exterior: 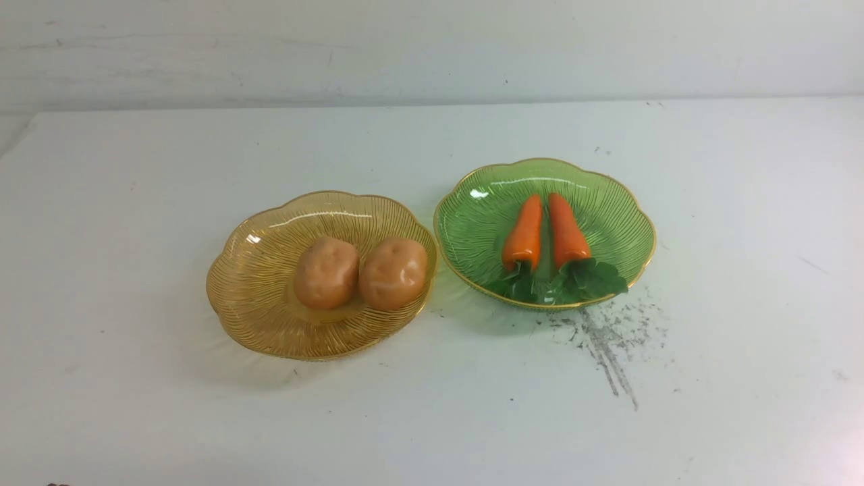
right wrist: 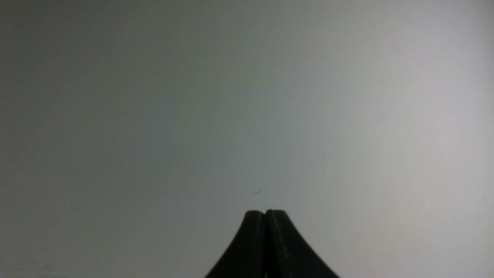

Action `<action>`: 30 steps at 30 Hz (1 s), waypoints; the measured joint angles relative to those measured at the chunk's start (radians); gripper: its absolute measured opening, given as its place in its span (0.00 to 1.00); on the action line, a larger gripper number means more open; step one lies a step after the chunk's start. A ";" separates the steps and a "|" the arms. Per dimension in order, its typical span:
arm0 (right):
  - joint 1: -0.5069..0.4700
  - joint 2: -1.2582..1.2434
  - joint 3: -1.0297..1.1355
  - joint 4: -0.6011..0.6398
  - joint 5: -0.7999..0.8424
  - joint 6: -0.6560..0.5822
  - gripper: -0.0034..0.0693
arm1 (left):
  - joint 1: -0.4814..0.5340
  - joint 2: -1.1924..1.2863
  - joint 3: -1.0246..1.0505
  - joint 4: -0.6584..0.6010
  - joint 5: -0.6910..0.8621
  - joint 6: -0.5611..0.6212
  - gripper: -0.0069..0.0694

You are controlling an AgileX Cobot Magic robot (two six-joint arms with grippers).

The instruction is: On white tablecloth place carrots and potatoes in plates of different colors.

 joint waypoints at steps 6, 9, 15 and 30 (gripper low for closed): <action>0.000 0.000 0.000 0.066 0.001 -0.019 0.03 | 0.000 0.000 0.000 0.000 0.000 0.000 0.09; 0.000 0.000 0.000 0.175 0.011 -0.093 0.03 | 0.000 0.000 0.000 0.000 0.000 0.000 0.09; 0.000 0.000 0.058 0.667 -0.007 -0.535 0.03 | 0.000 0.000 0.000 0.000 0.000 0.000 0.09; -0.153 -0.006 0.359 0.910 -0.075 -0.837 0.03 | 0.000 0.000 0.000 0.000 0.001 0.000 0.09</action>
